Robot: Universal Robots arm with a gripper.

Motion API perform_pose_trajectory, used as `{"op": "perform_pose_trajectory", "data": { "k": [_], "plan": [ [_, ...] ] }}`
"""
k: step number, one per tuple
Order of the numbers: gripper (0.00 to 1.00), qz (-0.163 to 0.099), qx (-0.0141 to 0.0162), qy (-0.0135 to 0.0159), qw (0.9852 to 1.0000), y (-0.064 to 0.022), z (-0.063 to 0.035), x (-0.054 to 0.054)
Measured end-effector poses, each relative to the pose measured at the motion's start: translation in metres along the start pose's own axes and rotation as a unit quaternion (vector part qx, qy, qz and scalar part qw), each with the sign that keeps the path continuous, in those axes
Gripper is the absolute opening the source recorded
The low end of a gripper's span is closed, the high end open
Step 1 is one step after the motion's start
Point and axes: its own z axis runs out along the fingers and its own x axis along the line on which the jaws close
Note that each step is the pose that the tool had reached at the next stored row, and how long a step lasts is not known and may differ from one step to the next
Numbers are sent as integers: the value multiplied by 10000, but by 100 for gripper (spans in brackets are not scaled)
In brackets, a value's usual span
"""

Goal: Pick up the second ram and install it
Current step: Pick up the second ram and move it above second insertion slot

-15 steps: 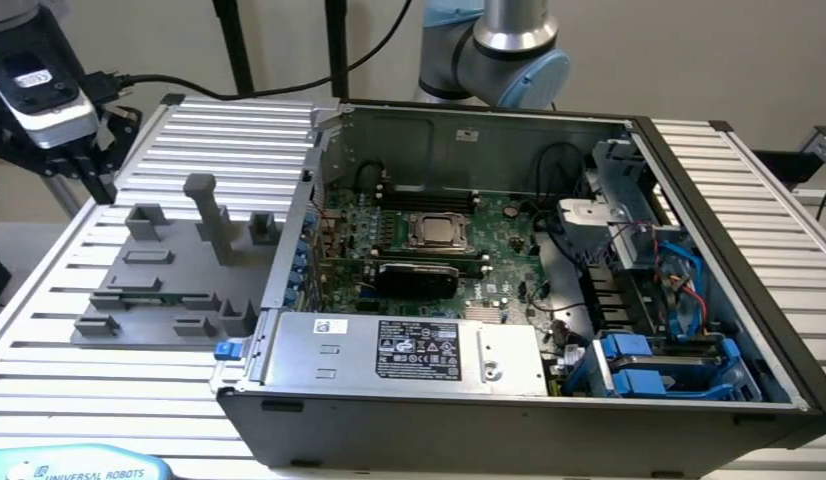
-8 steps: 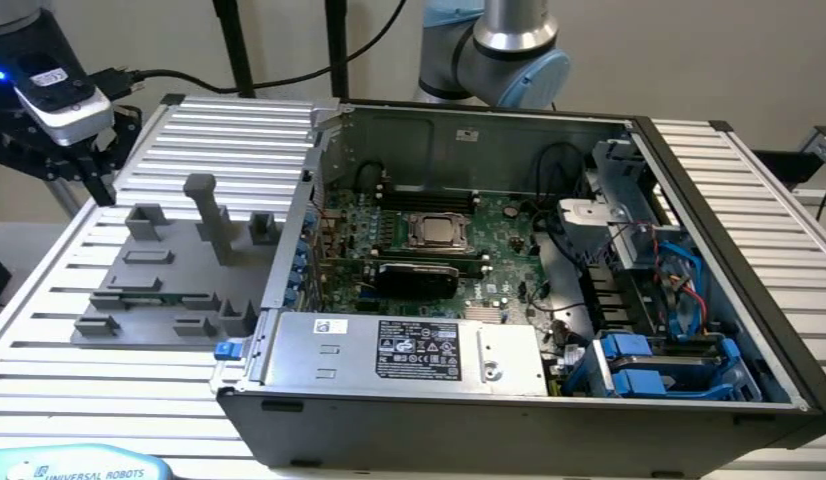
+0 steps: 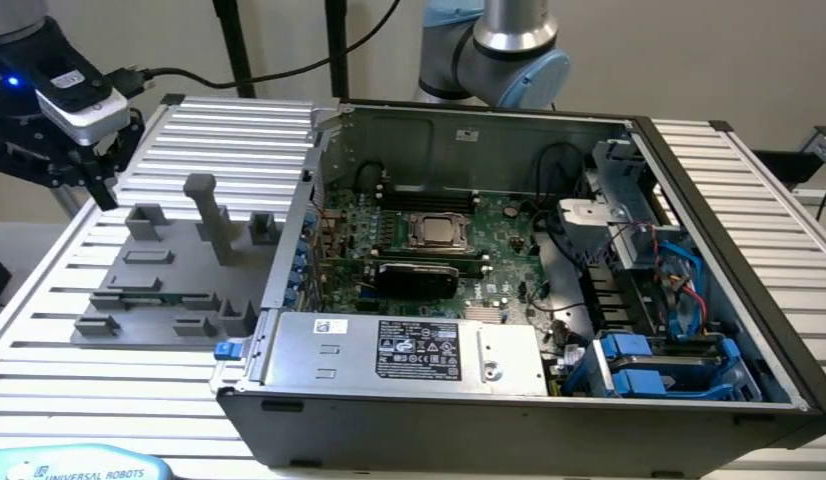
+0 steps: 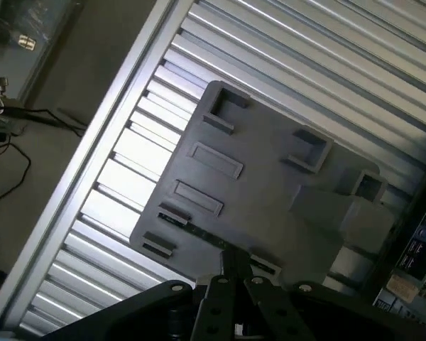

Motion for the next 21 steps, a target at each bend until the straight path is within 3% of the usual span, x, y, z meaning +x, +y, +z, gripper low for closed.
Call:
{"op": "perform_pose_trajectory", "data": {
  "k": [5, 9, 15, 19, 21],
  "plan": [
    [11, -456, -7, 14, 9990, 1, 31, 1],
    [11, -816, -3, 12, 9967, -2, 50, 1],
    [11, -1344, 10, 10, 9909, -3, 92, 2],
    [11, -1568, 26, 36, 9876, -12, 139, -10],
    [11, -1707, 33, 53, 9853, -13, 152, -10]
  ]
}}
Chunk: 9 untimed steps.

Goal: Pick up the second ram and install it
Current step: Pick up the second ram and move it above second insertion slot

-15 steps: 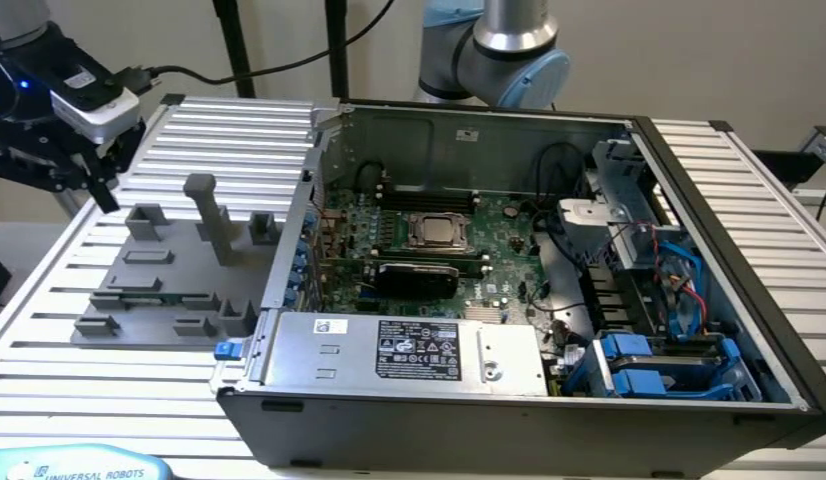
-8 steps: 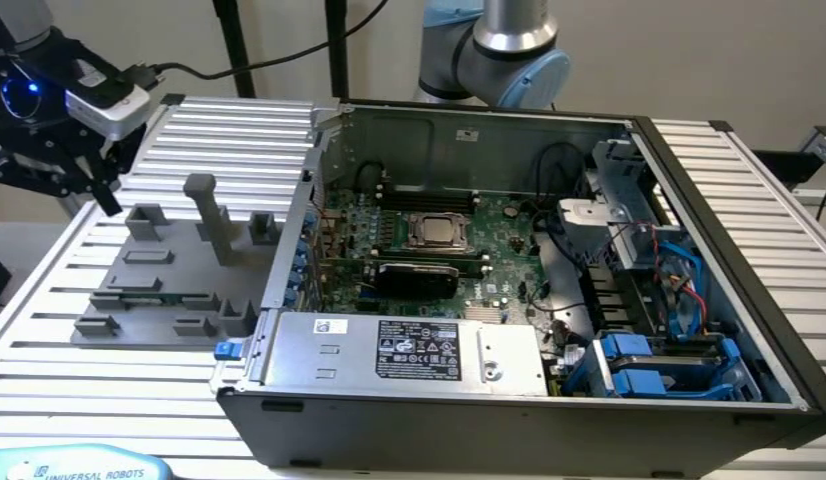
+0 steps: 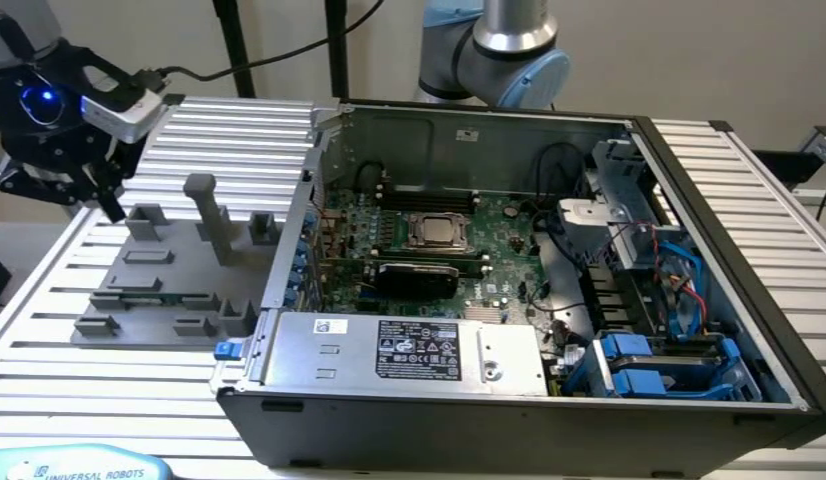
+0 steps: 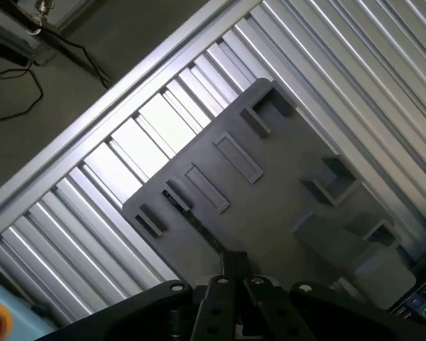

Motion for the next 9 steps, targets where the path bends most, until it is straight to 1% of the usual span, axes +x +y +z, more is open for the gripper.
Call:
{"op": "perform_pose_trajectory", "data": {
  "k": [3, 5, 7, 9],
  "plan": [
    [11, -263, -8, 16, 9997, 0, 18, 1],
    [11, -445, -12, 21, 9990, 0, 33, 1],
    [11, -622, -16, 26, 9981, 0, 49, 1],
    [11, -807, -20, 31, 9967, 0, 66, 1]
  ]
}}
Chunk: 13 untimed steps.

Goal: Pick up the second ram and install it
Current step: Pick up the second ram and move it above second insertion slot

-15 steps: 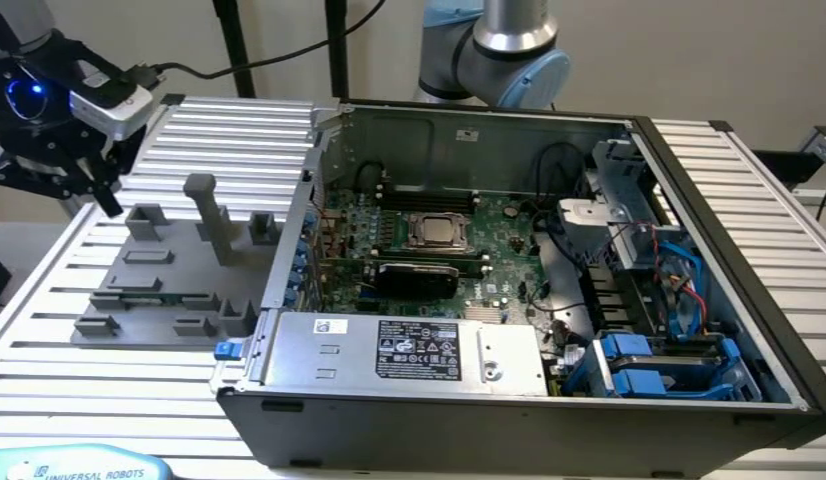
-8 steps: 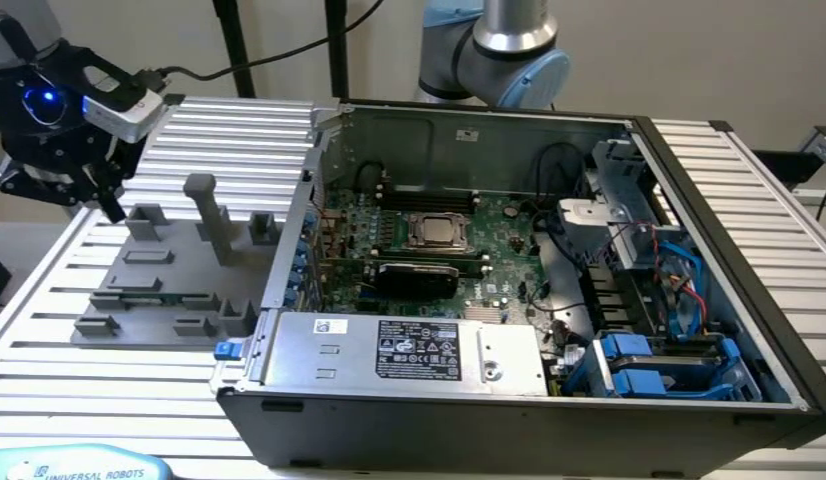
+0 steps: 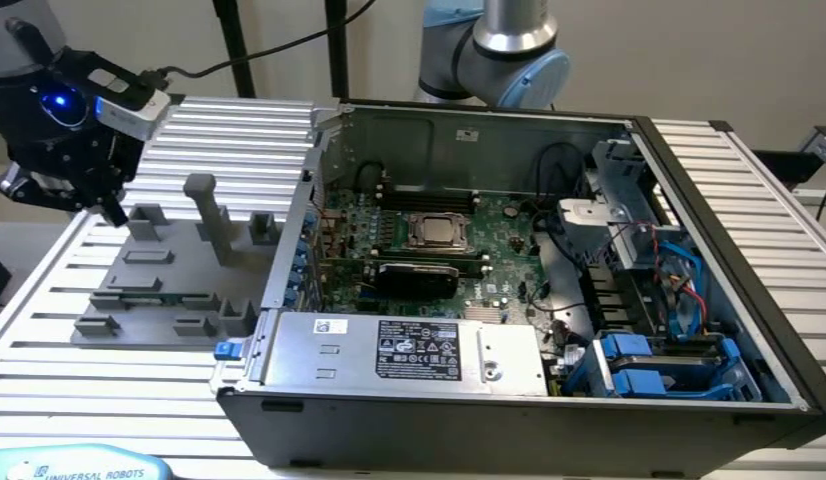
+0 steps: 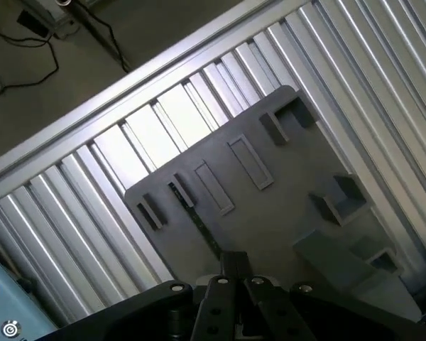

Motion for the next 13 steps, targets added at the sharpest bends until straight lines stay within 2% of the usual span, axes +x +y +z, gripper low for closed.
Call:
{"op": "perform_pose_trajectory", "data": {
  "k": [4, 7, 10, 13],
  "plan": [
    [11, -362, -7, 11, 9993, -2, 42, 1],
    [11, -634, -13, 19, 9980, -3, 73, 2],
    [11, -912, -18, 26, 9958, -4, 104, 2],
    [11, -1182, -24, 34, 9930, -4, 128, 3]
  ]
}}
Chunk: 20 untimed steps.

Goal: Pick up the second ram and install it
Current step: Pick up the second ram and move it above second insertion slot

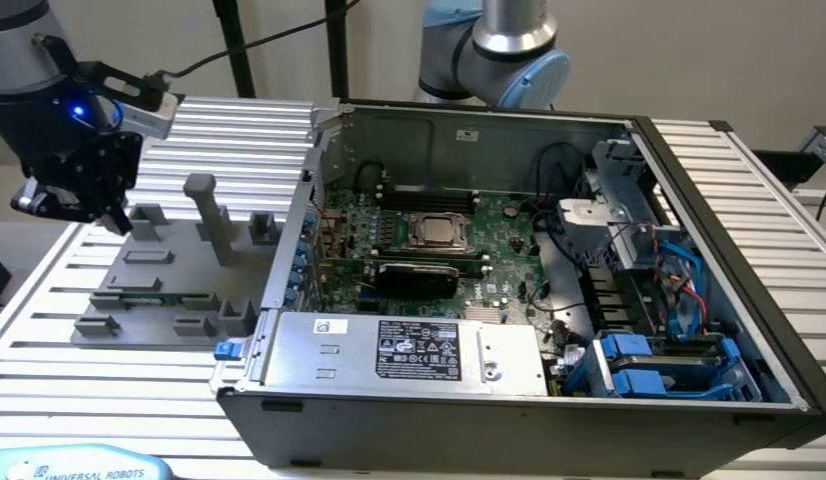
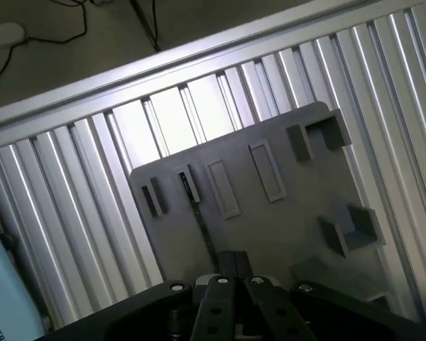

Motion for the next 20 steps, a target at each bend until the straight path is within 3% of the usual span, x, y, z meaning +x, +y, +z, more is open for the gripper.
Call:
{"op": "perform_pose_trajectory", "data": {
  "k": [4, 8, 12, 17, 20],
  "plan": [
    [11, -363, -6, 11, 9993, -1, 26, 1],
    [11, -721, -12, 20, 9974, -1, 39, 1],
    [11, -1087, -12, 29, 9941, -2, 56, 1],
    [11, -1503, 32, 29, 9886, -3, 85, 1],
    [11, -1634, 34, 34, 9866, -14, 117, -1]
  ]
}}
